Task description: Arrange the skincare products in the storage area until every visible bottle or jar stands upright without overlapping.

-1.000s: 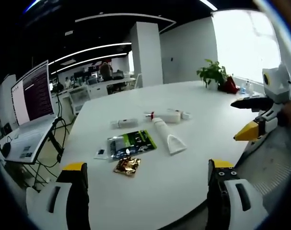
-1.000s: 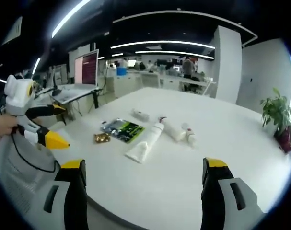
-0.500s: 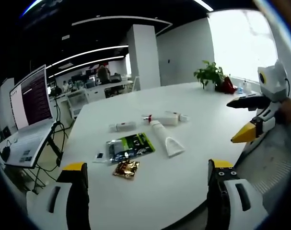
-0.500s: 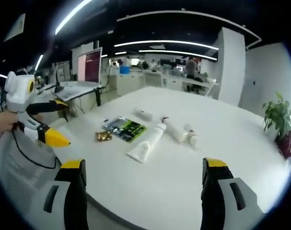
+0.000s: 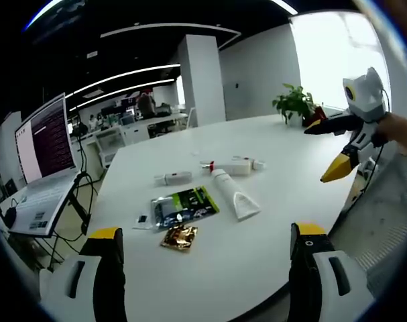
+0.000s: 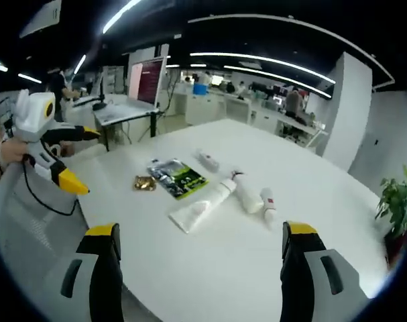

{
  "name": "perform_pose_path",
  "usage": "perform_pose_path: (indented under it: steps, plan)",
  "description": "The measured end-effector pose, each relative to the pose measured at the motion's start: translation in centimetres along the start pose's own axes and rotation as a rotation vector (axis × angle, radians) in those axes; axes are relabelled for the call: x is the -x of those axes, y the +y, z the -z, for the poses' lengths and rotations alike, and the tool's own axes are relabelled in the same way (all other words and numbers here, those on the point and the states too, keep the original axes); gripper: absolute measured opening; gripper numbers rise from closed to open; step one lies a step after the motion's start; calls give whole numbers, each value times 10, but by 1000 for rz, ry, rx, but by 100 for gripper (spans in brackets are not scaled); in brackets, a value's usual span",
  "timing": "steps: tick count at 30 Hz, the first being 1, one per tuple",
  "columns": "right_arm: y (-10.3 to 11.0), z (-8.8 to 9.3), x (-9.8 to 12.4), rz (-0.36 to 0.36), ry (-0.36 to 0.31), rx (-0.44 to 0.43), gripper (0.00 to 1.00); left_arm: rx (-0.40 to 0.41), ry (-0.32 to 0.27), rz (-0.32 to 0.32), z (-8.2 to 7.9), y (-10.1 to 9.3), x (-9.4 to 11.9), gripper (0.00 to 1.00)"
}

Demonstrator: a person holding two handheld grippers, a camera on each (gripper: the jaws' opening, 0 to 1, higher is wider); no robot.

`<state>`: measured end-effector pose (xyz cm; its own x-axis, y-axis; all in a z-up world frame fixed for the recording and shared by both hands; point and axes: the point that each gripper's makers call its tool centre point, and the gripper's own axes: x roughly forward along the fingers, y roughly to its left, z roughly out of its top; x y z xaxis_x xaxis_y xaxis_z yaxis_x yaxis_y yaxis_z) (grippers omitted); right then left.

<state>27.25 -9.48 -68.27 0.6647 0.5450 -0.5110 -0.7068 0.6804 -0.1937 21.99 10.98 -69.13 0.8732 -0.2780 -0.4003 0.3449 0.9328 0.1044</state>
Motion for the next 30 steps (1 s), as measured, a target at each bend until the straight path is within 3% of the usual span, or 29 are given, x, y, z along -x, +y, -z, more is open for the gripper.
perform_pose_path:
  steps: [2, 10, 13, 16, 18, 21, 30]
  plan:
    - [-6, -2, -6, -18, 2, 5, 99, -5, -8, -3, -2, -1, 1, 98]
    - [-44, -14, -34, -95, -19, 9, 75, -9, -4, -17, -3, -1, 0, 98]
    - [-50, -9, -47, -133, 50, 48, 79, -3, -20, -24, -7, 0, 2, 98]
    - [-59, -14, -61, -112, 52, 134, 81, 3, -15, -26, -6, 1, 2, 98]
    - [-62, -17, -69, -111, 41, 148, 83, 1, -6, -24, -4, 0, 1, 98]
    - [-62, -13, -79, -144, 78, 134, 79, -2, 3, -26, -2, 0, 1, 98]
    - [-80, -7, -108, -148, 112, 132, 73, -2, 27, -41, 3, 4, 0, 97]
